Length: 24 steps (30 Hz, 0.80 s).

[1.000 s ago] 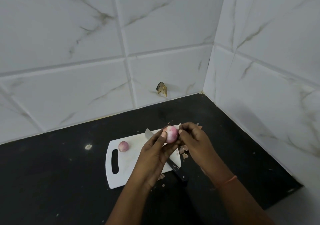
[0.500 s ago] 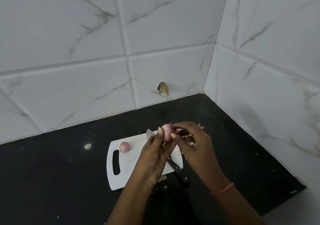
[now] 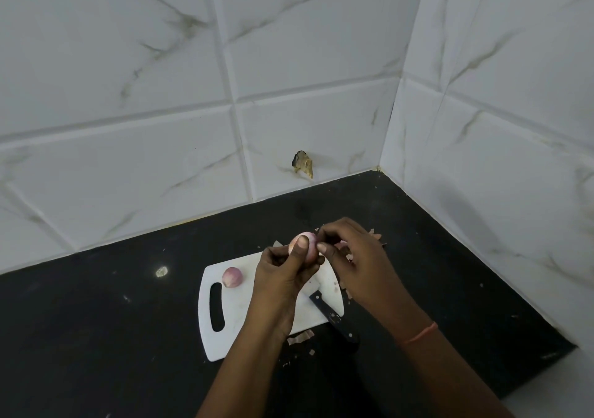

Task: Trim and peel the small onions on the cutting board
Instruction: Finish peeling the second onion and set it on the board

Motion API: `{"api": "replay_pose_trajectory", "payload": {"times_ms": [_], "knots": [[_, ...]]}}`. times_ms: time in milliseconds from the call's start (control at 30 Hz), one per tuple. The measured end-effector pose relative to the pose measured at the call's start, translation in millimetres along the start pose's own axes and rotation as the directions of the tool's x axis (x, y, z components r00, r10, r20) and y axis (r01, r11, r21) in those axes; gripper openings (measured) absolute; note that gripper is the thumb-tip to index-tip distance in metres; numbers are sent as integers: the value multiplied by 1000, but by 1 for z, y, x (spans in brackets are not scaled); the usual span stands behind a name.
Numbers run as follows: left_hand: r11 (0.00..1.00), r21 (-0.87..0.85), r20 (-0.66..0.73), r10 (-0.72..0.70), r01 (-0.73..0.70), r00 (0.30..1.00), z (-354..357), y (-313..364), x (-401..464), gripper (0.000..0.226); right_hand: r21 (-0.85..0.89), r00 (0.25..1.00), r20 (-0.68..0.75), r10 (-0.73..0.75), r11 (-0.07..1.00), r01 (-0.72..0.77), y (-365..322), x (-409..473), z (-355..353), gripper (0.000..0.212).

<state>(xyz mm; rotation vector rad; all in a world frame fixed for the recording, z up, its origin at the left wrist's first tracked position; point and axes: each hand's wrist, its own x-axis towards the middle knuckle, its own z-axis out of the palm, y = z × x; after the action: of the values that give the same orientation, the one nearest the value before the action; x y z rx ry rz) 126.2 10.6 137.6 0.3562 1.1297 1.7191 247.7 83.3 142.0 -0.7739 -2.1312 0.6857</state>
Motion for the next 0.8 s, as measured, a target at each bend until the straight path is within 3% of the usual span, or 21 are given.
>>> {"api": "replay_pose_trajectory", "payload": {"times_ms": [67,133,233,333,400,567,800], "knots": [[1000,10,15,-7,7,1000,0,0,0,68,-53,999,29,16,998,-15,1,2,6,10],[1000,3,16,-13,12,1000,0,0,0,60,-61,999,36,40,997,-37,0,2,10,15],[1000,-29,-4,-1,0,1000,-1,2,0,43,29,999,34,-32,999,31,-5,-1,7,10],[998,23,-30,59,-58,998,-1,4,-1,52,110,999,-7,-36,993,37,-13,-4,5,22],[994,71,-38,89,-86,995,0,4,-2,54,121,999,-45,-24,992,29,-16,-4,5,20],[995,28,21,92,-92,996,-5,9,-6,30,162,995,-96,35,987,-20,-14,-2,-3,18],[999,27,14,40,-41,999,-3,11,-12,34,185,992,-46,120,977,-109,-16,-2,-9,9]]}}
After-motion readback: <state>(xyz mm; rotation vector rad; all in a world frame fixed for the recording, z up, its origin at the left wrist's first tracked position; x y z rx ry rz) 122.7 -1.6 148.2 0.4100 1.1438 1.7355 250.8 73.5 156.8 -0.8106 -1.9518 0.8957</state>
